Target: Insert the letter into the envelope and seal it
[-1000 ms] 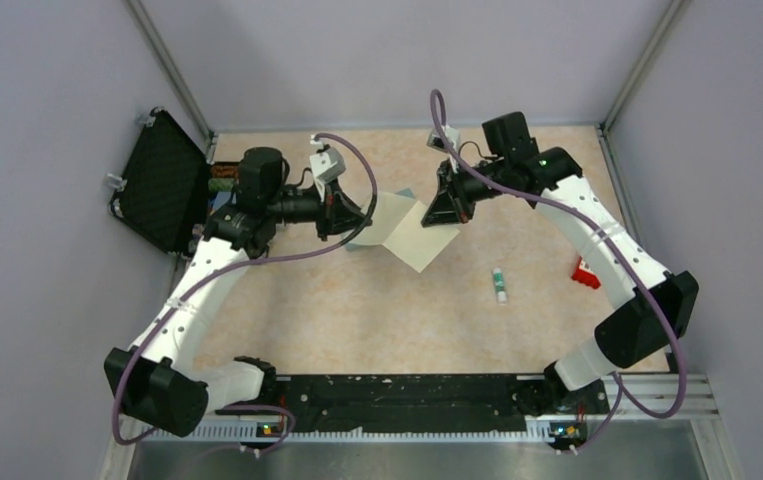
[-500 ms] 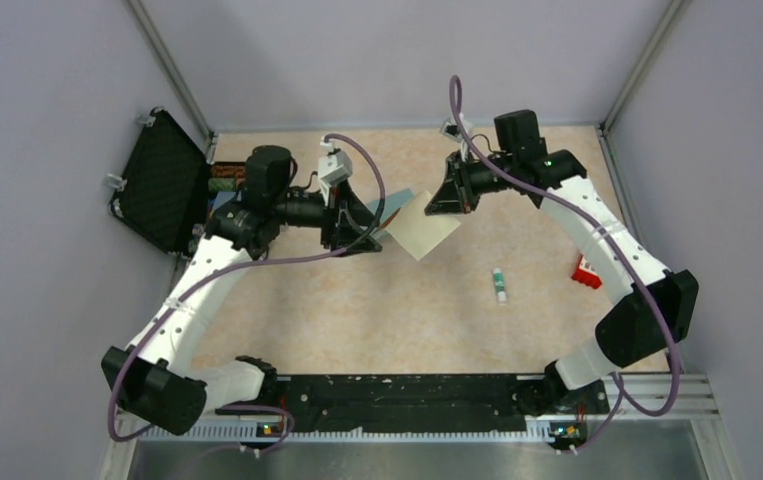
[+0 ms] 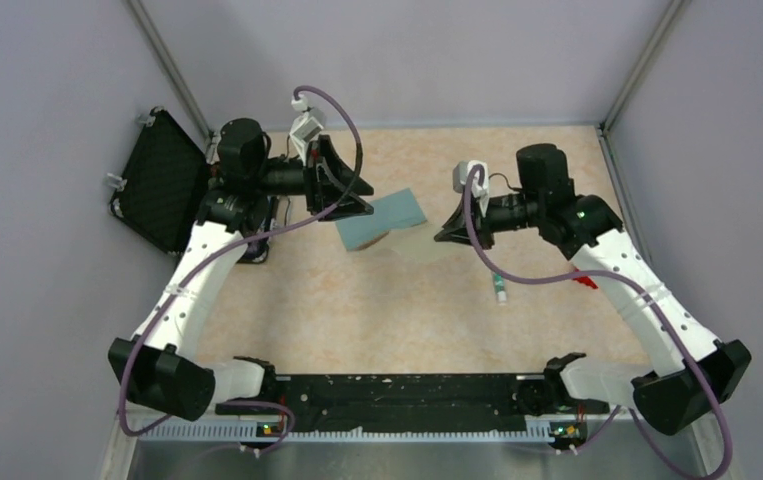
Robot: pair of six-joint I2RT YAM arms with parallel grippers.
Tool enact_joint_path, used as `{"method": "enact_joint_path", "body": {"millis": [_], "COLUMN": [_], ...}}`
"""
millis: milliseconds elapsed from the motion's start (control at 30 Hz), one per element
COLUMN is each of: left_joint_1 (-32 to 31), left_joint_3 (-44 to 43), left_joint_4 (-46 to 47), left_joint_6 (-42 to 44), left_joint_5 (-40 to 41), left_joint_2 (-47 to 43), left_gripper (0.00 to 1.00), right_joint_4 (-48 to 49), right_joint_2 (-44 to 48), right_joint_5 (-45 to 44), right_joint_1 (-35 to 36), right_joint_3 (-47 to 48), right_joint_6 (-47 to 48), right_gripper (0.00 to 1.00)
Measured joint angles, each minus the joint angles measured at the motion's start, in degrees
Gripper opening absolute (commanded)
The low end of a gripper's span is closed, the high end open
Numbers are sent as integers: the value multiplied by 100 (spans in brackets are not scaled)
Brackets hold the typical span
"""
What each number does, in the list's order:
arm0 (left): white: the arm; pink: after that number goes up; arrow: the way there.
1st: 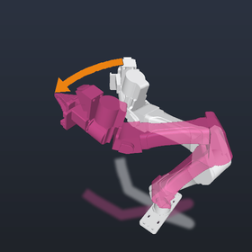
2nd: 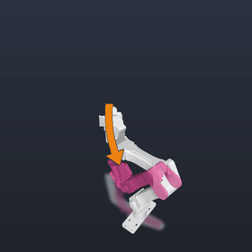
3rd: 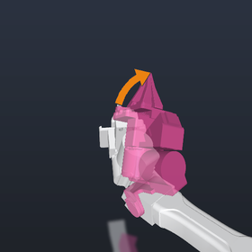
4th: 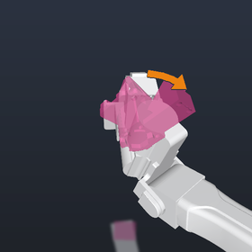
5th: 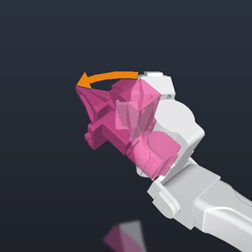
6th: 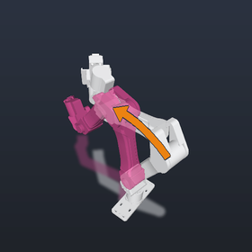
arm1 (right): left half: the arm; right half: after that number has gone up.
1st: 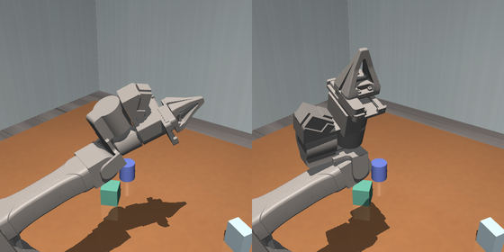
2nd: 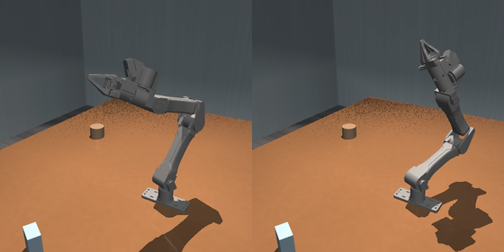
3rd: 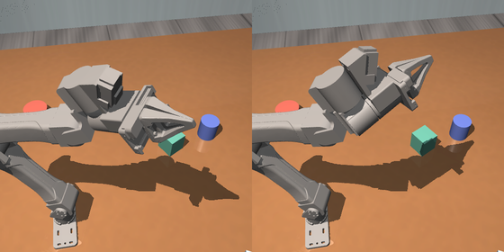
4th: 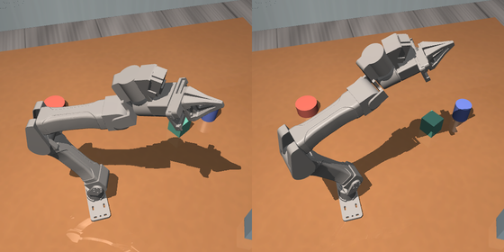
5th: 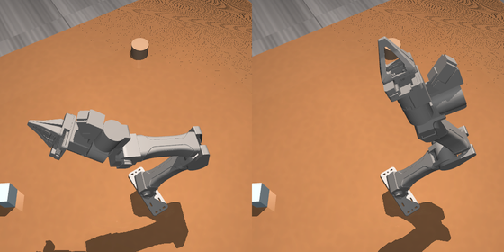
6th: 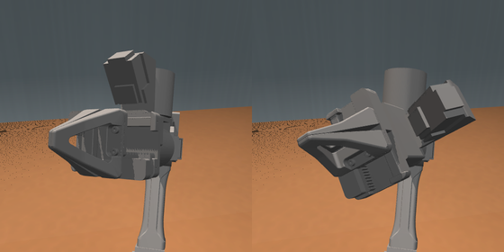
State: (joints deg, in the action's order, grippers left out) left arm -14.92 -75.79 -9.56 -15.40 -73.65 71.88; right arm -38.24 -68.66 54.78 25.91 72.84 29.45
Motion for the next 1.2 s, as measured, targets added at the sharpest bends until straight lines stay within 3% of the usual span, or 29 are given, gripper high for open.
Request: {"method": "enact_joint_path", "body": {"millis": [167, 267, 500, 733, 933, 1200], "left_joint_1": [28, 17, -525, -763, -820, -990], "left_joint_3": [221, 240, 164, 39, -107, -131], "left_joint_4": [837, 909, -807, -1980, -2354, -2588], "left_joint_6": [-802, -743, 1305, 2927, 3467, 3657], "left_joint_5": [-2, 0, 214, 658, 765, 717], "left_joint_2": [319, 442, 323, 146, 151, 205], "left_gripper": [58, 59, 60, 53, 44, 25], "right_joint_4": [-35, 26, 901, 1257, 1202, 1147], "right_joint_2": [-15, -42, -44, -240, -337, -428], "right_joint_5": [-57, -164, -258, -46, 59, 63], "right_joint_1": [380, 426, 433, 444, 595, 772], "right_joint_3": [22, 15, -7, 131, 295, 496], "right_joint_6": [645, 675, -105, -667, -756, -669], "right_gripper": [0, 0, 0, 0, 0, 0]}}
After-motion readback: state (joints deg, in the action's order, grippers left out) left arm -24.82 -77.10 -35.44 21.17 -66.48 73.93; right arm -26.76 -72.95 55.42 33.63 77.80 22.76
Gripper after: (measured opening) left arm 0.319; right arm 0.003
